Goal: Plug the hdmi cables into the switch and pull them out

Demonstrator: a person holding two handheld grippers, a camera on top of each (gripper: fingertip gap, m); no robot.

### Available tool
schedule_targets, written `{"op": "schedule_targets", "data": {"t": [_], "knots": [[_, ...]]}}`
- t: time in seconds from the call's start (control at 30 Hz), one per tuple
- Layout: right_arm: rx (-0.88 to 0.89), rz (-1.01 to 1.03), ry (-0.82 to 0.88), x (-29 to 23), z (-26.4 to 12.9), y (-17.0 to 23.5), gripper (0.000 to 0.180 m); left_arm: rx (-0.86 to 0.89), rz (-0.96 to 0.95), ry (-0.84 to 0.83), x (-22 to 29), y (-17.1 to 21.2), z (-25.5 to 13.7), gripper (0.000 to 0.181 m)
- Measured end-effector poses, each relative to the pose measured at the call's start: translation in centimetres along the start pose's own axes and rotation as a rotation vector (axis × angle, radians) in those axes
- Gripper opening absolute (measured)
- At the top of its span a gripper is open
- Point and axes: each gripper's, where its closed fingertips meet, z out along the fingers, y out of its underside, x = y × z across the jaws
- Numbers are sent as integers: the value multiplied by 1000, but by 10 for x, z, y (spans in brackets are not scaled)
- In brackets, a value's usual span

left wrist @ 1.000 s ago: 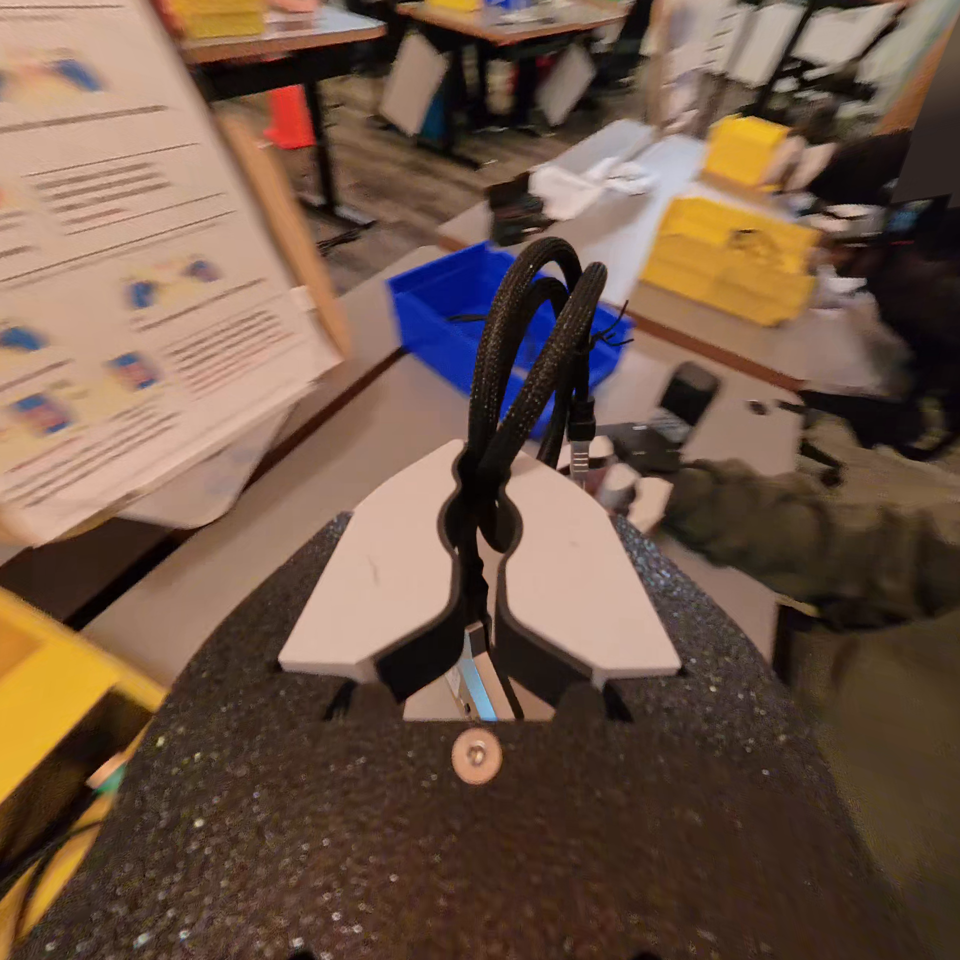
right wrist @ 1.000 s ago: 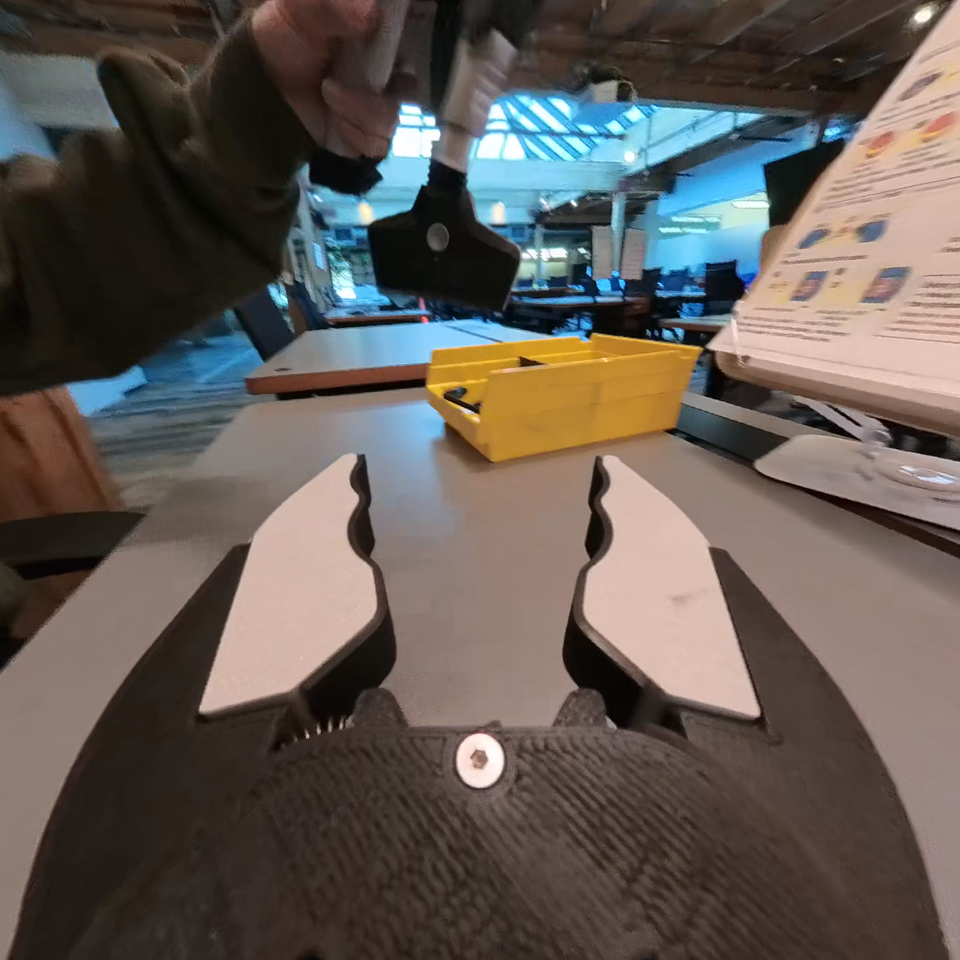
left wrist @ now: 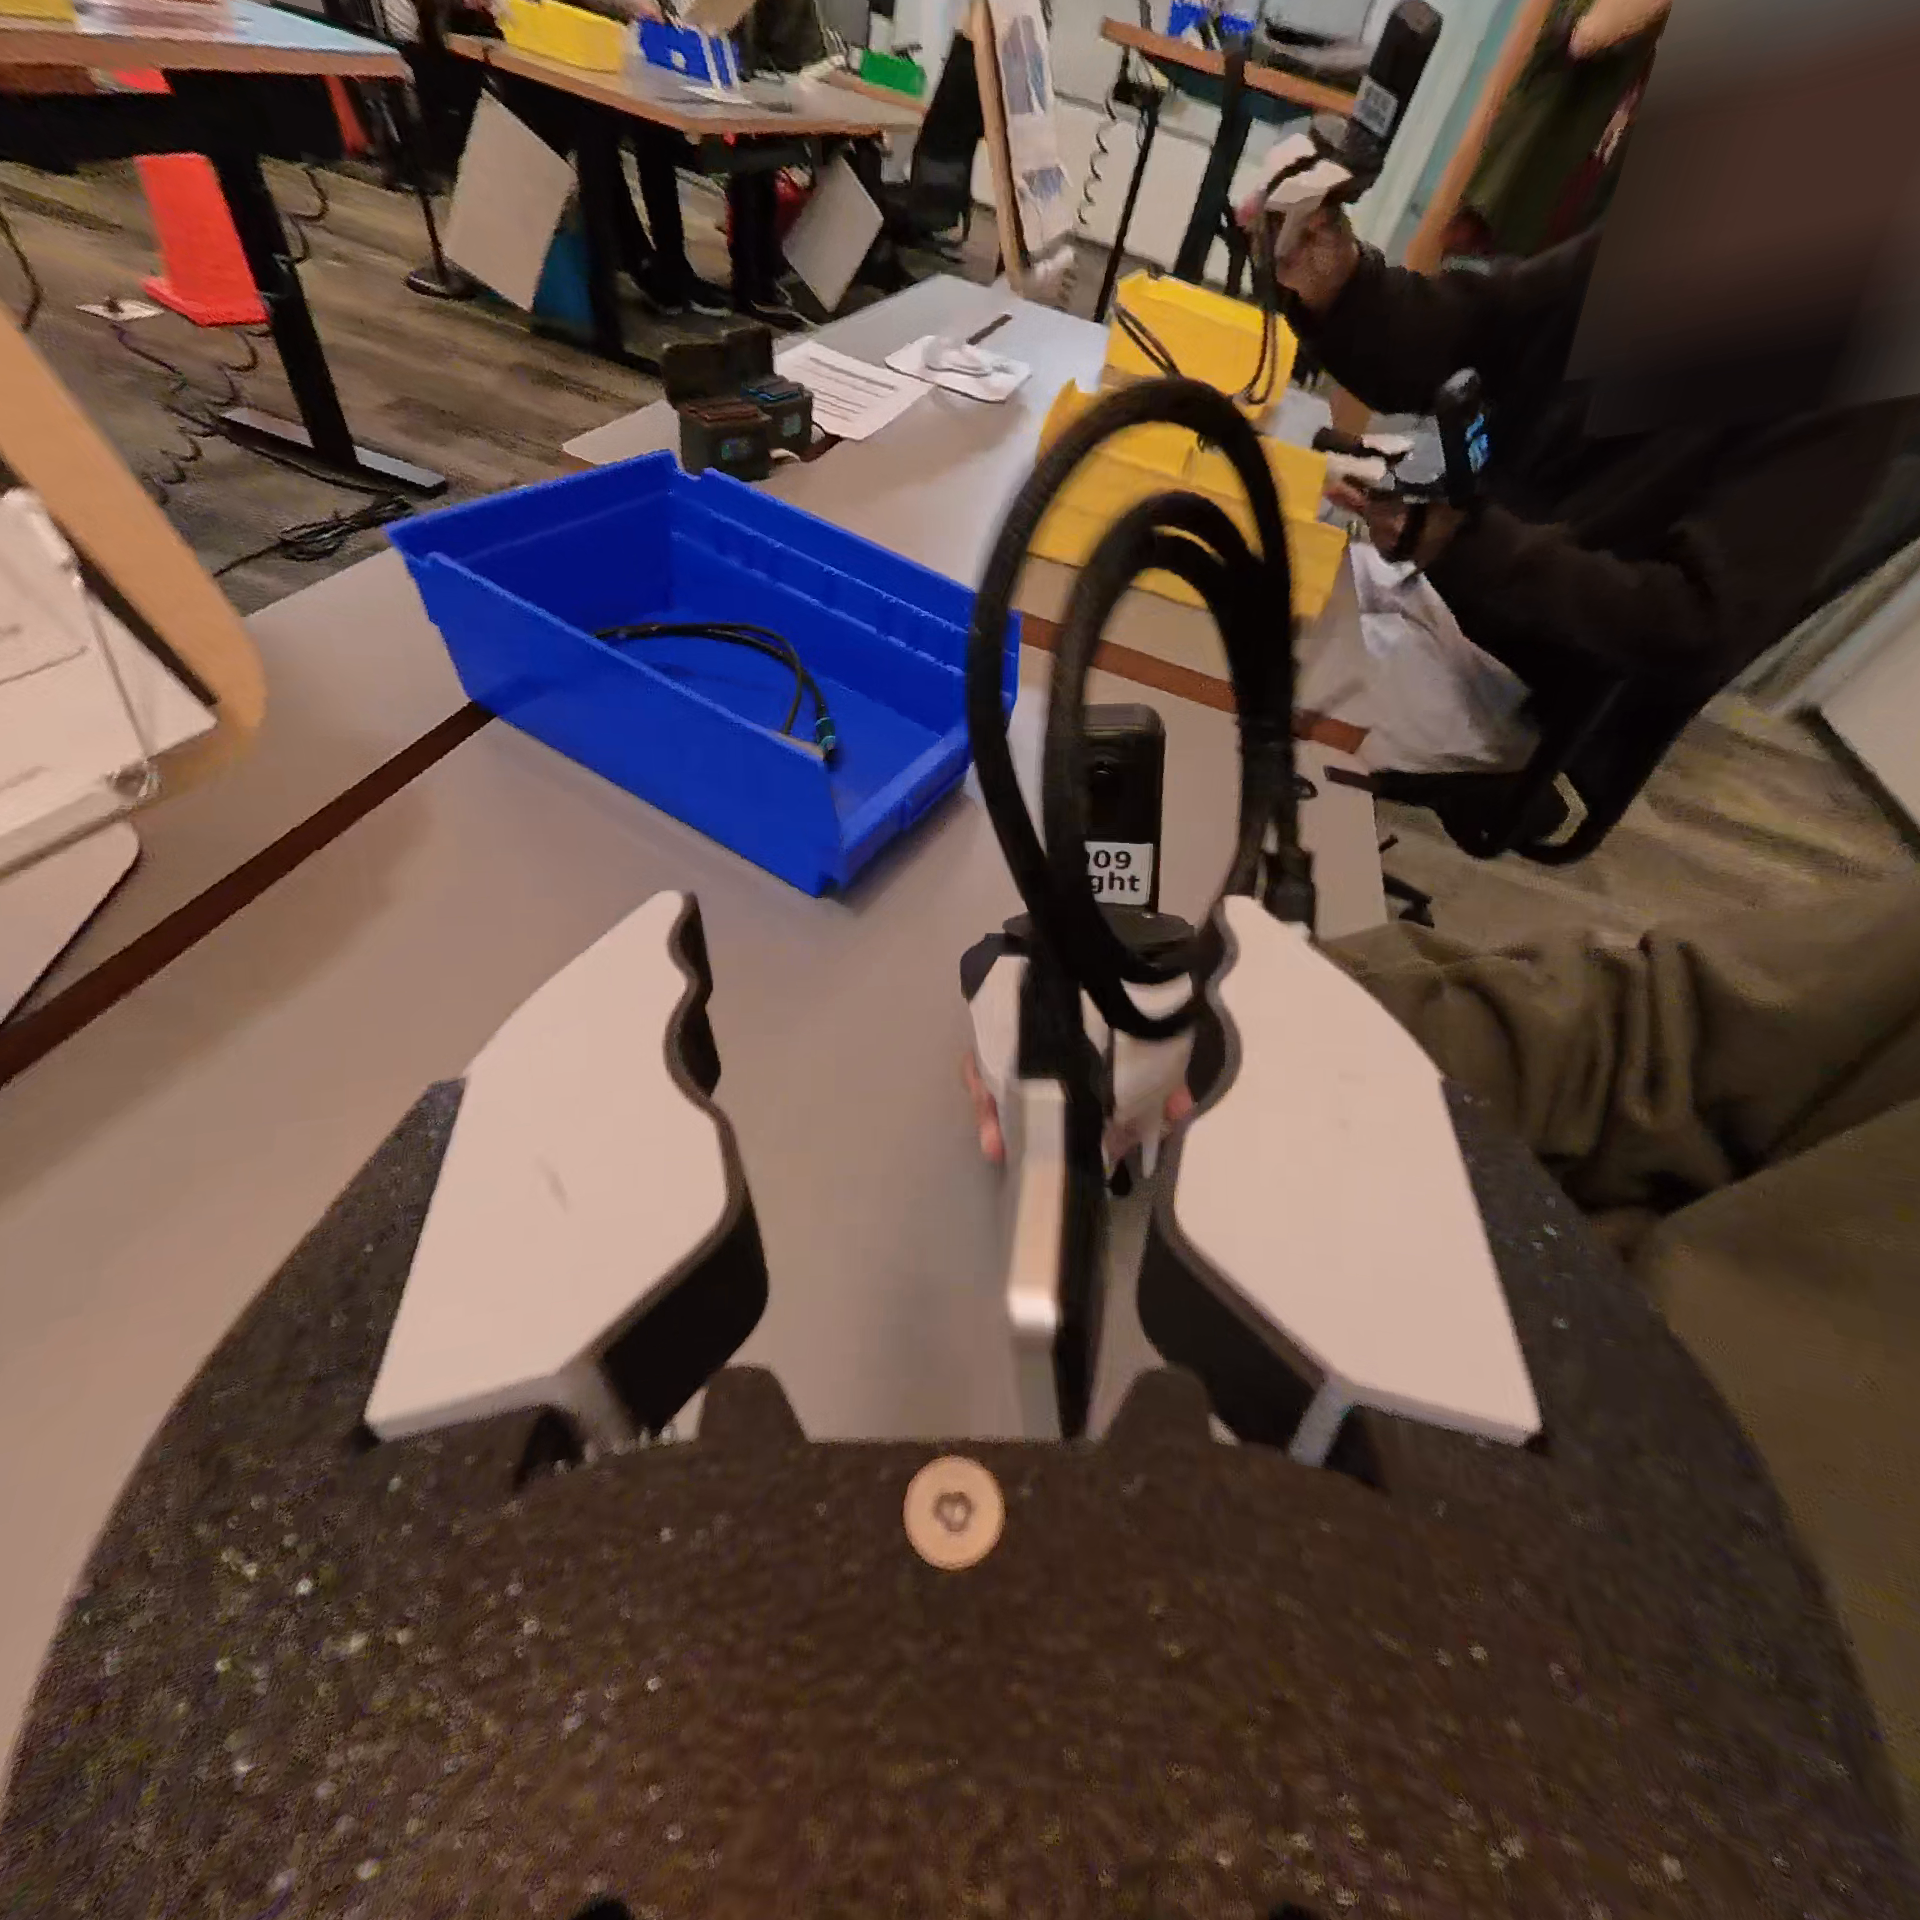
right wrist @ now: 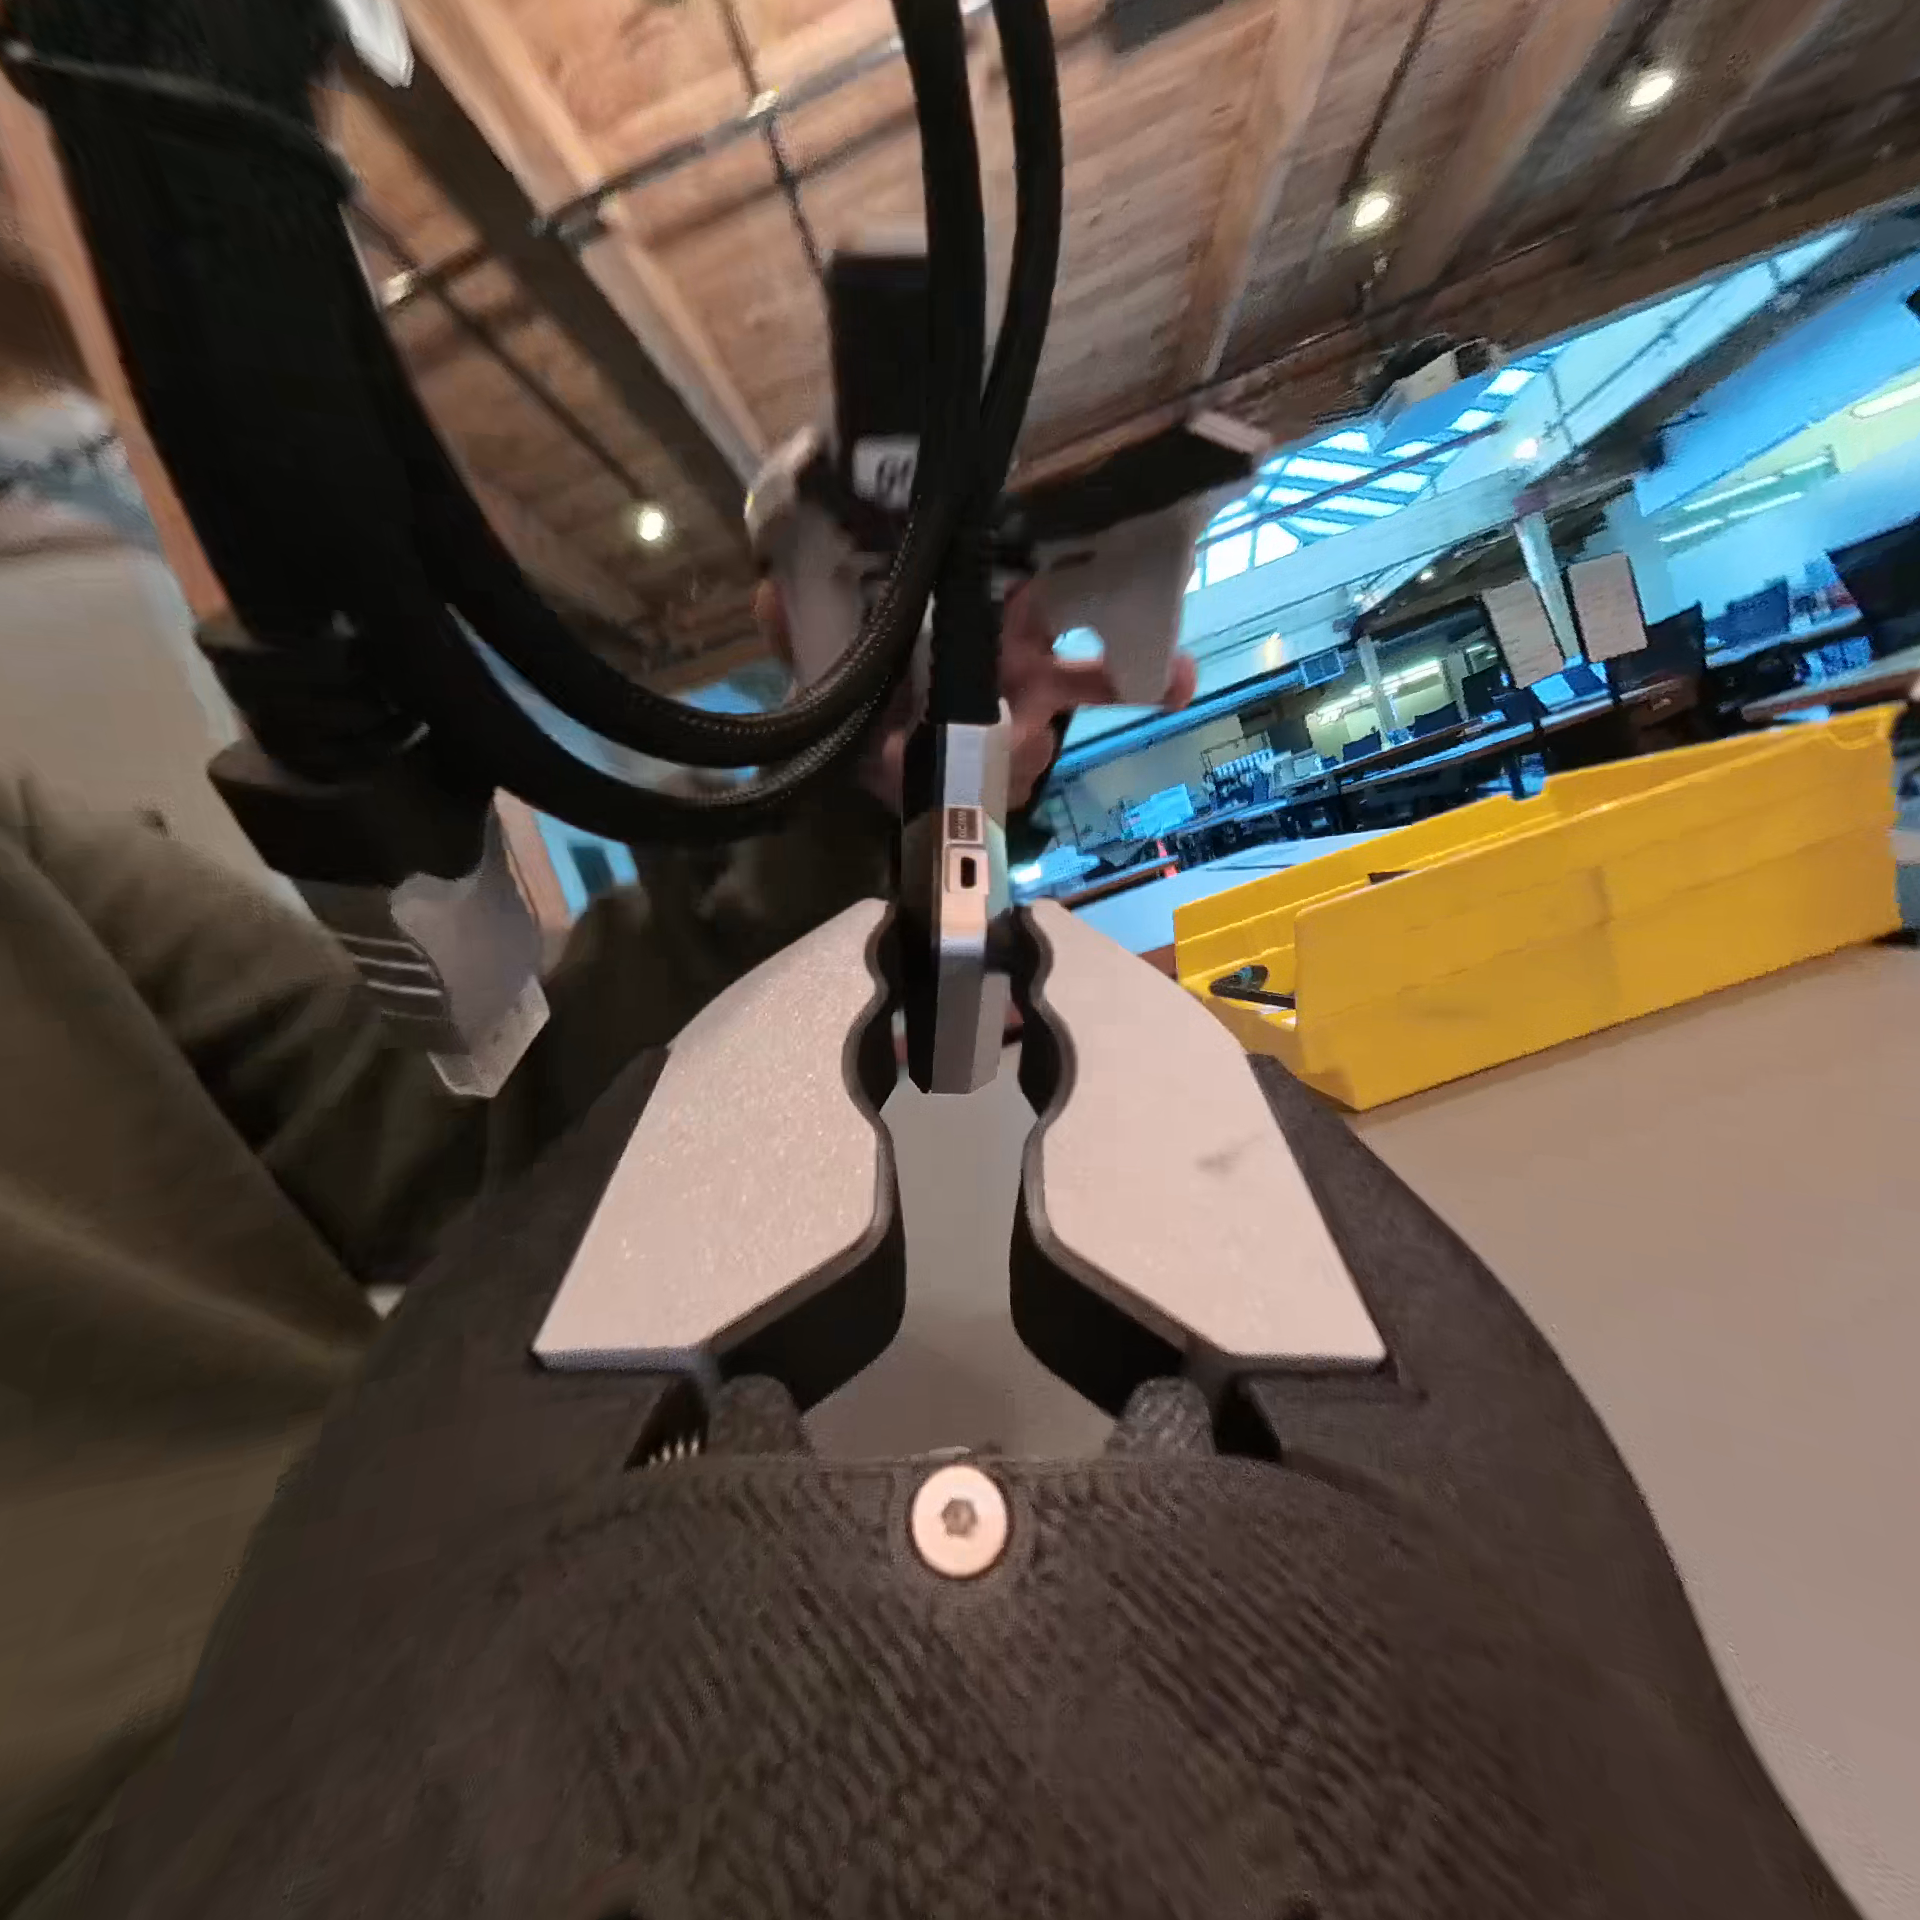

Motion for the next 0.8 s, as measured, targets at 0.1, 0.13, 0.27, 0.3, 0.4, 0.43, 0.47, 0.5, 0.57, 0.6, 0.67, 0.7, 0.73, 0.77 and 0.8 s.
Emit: {"op": "schedule_targets", "data": {"t": [0.1, 0.13, 0.27, 0.3, 0.4, 0.43, 0.47, 0.5, 0.57, 0.6, 0.67, 0.7, 0.73, 0.77, 0.8], "knots": [[77, 92, 69, 12, -5, -8, 20, 82, -110, -76, -10, 25, -18, 87], [101, 126, 90, 16, -6, -10, 20, 111, -140, -101, -11, 35, -23, 84], [167, 184, 116, 19, -1, -13, 20, 177, -230, -151, -8, 72, -24, 65], [168, 190, 110, 18, 2, -11, 19, 192, -239, -150, -6, 78, -21, 63], [172, 220, 131, 17, 10, -3, 18, 237, -294, -95, 4, 84, -9, 52], [175, 226, 123, 15, 12, -1, 18, 251, -311, -56, 8, 83, -5, 45], [173, 223, 123, 14, 14, 1, 19, 274, -329, -21, 12, 81, -2, 39], [164, 210, 137, 14, 15, 3, 18, 305, -348, -13, 13, 78, -1, 35], [157, 197, 107, 9, 16, 2, 18, 372, -346, 5, 13, 71, -1, 22], [158, 198, 108, 8, 17, 1, 19, 398, -340, 5, 14, 69, -1, 22], [148, 183, 111, 8, 17, 0, 20, 423, -307, -25, 14, 66, -1, 22], [128, 175, 117, 9, 17, 3, 56, 423, -284, -51, 13, 65, -3, 21], [104, 164, 124, 10, 16, 6, 92, 436, -274, -74, 11, 61, -7, 21], [78, 156, 133, 10, 16, 10, 89, 461, -281, -79, 9, 53, -15, 21], [22, 160, 152, 12, 16, 18, 86, 476, -292, -86, 6, 46, -23, 21]]}}
